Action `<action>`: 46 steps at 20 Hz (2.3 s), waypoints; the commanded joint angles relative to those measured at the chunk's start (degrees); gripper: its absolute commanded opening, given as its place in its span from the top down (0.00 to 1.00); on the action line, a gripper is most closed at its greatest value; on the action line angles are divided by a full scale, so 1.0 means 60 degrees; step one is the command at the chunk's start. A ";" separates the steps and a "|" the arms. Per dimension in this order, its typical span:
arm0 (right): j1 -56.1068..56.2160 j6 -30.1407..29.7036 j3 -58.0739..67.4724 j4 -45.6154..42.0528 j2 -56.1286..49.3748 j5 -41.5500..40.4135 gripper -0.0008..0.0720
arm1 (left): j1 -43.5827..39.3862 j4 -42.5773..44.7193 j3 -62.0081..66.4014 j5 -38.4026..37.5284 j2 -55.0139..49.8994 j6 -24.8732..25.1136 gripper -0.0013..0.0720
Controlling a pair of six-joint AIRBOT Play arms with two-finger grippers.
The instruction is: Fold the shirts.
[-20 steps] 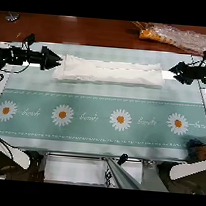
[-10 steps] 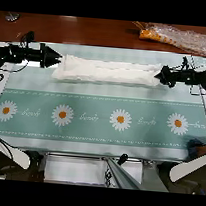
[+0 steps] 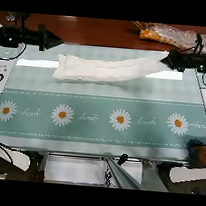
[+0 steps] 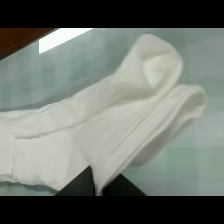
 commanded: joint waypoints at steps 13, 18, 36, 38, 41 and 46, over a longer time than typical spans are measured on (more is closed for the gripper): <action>0.0444 0.1031 0.0007 -0.3585 0.4291 0.3024 0.96 | -0.5949 0.4608 0.0066 0.1392 0.1013 -0.2561 0.95; 0.0444 0.1027 0.0007 -0.3592 0.4677 0.3657 0.96 | -0.6841 0.5563 0.0047 0.2197 0.0557 -0.3763 0.95; 0.0441 0.1566 0.0007 -0.3625 0.6717 0.5603 0.96 | -0.8899 0.5129 0.0047 0.3956 -0.1126 -0.4379 0.95; 0.0441 0.1639 0.0007 -0.3617 0.6787 0.5603 0.96 | -0.9173 0.4605 0.0047 0.4182 -0.1286 -0.4379 0.95; 0.0441 0.1643 0.0007 -0.3632 0.6794 0.5530 0.96 | -0.9526 0.3974 0.0047 0.4721 -0.1399 -0.4375 0.95; 0.0444 0.1683 0.0004 -0.3610 0.6768 0.5020 0.96 | -0.9034 0.4342 0.0073 0.4142 -0.0871 -0.3971 0.95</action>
